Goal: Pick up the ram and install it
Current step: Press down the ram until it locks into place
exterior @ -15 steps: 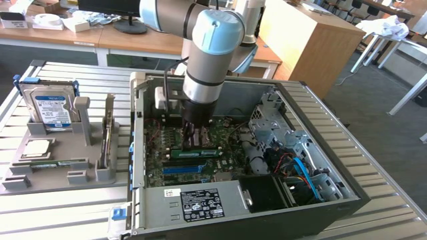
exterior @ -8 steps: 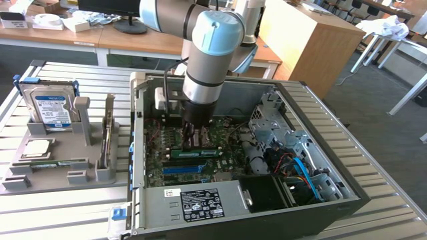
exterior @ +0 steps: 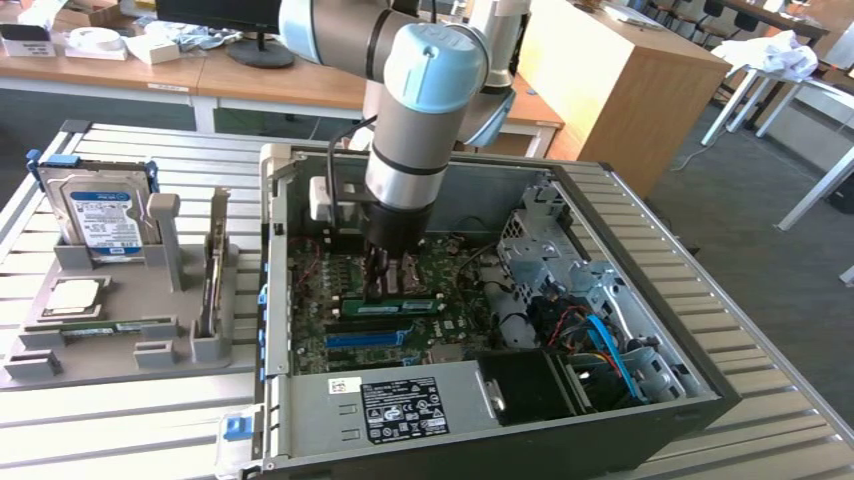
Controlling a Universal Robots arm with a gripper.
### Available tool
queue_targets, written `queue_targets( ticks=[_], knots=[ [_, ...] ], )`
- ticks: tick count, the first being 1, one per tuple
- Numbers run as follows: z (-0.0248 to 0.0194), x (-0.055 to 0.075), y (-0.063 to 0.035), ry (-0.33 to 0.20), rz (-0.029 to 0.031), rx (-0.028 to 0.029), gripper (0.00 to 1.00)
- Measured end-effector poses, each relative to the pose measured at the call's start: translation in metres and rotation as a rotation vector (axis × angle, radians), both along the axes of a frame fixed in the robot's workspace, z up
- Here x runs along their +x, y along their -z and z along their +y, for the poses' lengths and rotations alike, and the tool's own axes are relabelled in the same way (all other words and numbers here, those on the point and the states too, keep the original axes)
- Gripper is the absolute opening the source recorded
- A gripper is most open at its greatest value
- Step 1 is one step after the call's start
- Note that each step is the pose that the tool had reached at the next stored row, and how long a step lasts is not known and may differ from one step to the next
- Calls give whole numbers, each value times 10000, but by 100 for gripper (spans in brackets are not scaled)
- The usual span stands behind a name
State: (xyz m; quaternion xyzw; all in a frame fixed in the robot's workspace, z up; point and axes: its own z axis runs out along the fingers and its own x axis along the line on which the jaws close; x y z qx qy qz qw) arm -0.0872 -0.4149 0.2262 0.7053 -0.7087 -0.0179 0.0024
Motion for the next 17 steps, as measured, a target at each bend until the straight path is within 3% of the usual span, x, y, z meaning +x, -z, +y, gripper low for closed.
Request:
queue_targets(
  ticks=[17],
  knots=[
    [-1,0,29,1,2,0,10]
  ],
)
